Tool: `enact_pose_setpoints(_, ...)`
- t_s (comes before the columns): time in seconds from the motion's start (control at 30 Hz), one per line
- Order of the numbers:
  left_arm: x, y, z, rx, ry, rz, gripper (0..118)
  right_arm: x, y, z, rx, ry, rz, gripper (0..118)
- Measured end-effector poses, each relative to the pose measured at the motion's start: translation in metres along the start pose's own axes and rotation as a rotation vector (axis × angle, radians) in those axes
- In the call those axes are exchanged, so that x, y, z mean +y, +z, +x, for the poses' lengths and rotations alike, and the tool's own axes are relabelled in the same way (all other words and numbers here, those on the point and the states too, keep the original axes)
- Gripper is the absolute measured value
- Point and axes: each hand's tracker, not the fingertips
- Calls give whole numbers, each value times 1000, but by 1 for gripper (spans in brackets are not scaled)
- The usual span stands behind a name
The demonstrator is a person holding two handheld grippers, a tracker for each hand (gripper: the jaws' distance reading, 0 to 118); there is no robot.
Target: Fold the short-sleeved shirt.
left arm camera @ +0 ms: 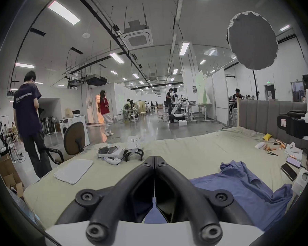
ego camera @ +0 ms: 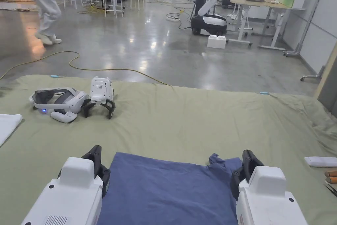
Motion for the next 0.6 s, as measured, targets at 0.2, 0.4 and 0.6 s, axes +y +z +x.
enact_pose_setpoints(0.2,-24,-32,-6,-31,21,-148,0,-19,-18,0,26,23,-64,0)
enact_pose_setpoints(0.4,-91,-113,-21,-70,84,-409,0,-66,-39,8,38,29,-227,0)
enact_pose_setpoints(0.6,-118,-248,-42,-109,167,-623,0,-92,-59,26,29,38,-301,0)
